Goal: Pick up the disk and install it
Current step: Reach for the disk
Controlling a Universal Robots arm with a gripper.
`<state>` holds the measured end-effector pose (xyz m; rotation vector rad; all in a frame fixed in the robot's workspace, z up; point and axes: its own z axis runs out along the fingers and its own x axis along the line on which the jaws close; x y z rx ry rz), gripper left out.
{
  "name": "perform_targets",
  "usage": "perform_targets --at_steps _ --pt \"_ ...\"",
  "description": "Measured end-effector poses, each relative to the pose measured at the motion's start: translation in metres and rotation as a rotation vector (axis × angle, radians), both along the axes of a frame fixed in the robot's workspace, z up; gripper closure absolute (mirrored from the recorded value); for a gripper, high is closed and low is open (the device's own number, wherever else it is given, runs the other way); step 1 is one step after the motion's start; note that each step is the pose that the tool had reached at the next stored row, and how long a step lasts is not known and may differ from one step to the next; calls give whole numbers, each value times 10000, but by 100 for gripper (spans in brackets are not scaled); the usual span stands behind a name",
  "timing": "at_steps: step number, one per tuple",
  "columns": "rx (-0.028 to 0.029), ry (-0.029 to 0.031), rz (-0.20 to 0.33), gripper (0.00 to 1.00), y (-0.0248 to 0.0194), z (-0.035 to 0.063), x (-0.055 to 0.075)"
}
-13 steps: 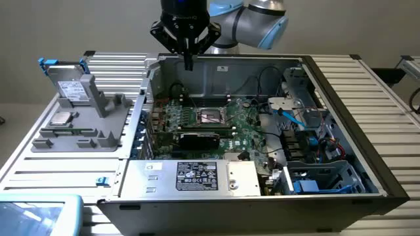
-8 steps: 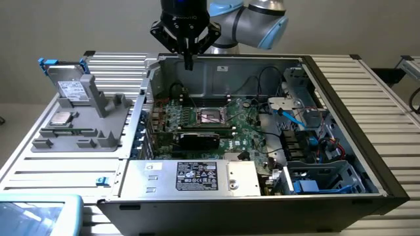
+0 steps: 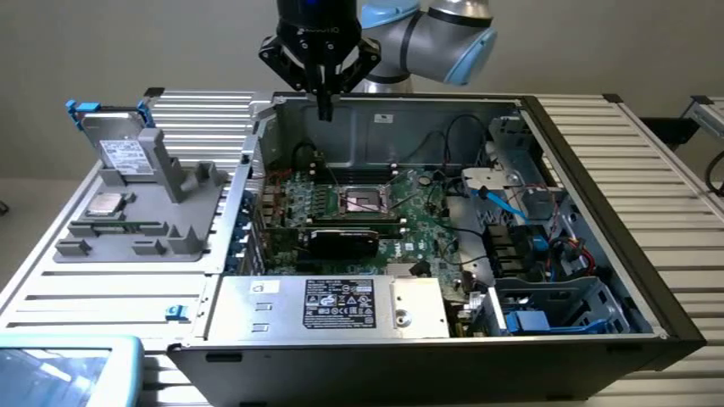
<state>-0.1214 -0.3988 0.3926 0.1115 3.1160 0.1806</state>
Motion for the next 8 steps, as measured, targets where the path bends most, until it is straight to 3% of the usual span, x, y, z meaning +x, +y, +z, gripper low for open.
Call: perform_targets --at_steps 2,8 --pt "0 2 1 89 5 0 -25" --pt "0 24 -1 89 88 0 -272"
